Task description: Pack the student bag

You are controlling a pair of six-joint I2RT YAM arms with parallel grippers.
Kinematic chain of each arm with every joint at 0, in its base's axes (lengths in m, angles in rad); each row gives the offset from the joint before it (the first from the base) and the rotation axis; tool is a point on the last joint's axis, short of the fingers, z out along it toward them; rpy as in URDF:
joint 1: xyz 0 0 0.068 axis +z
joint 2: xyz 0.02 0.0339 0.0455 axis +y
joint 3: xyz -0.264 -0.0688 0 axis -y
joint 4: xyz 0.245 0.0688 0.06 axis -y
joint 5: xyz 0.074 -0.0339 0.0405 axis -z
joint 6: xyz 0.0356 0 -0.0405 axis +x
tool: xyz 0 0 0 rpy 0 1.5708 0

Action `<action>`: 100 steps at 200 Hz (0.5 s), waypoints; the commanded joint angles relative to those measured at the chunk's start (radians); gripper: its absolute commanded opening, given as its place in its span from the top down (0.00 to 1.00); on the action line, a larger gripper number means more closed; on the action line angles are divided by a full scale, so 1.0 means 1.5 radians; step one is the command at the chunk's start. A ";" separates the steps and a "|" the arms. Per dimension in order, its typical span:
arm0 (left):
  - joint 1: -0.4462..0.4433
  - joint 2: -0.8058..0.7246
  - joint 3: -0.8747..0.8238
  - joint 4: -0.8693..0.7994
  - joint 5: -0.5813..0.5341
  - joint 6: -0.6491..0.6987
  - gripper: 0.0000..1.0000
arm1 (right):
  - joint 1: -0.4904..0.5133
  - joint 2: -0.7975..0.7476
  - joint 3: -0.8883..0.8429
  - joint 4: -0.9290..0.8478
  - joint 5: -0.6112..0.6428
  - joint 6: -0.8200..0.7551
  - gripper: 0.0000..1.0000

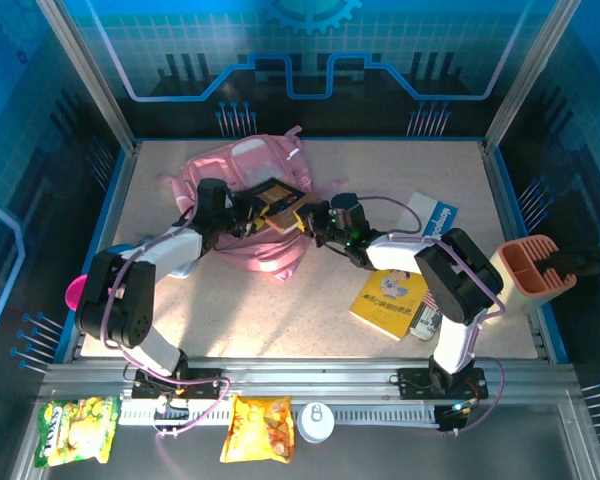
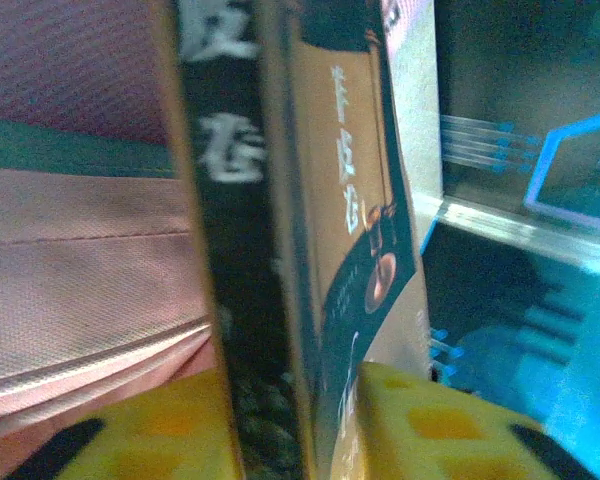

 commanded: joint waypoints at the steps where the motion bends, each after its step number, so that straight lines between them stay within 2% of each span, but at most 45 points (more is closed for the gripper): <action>1: -0.004 -0.010 0.052 -0.096 0.020 0.134 0.54 | -0.022 -0.048 -0.020 0.025 0.010 -0.067 0.96; 37: -0.017 -0.020 0.143 -0.305 -0.066 0.371 0.27 | -0.066 -0.142 -0.075 0.024 0.005 -0.186 1.00; 58: -0.029 -0.017 0.181 -0.376 -0.100 0.468 0.19 | -0.098 -0.201 -0.112 0.015 -0.003 -0.231 1.00; 100: -0.061 0.009 0.245 -0.454 -0.159 0.614 0.10 | -0.161 -0.315 -0.159 -0.060 -0.010 -0.303 1.00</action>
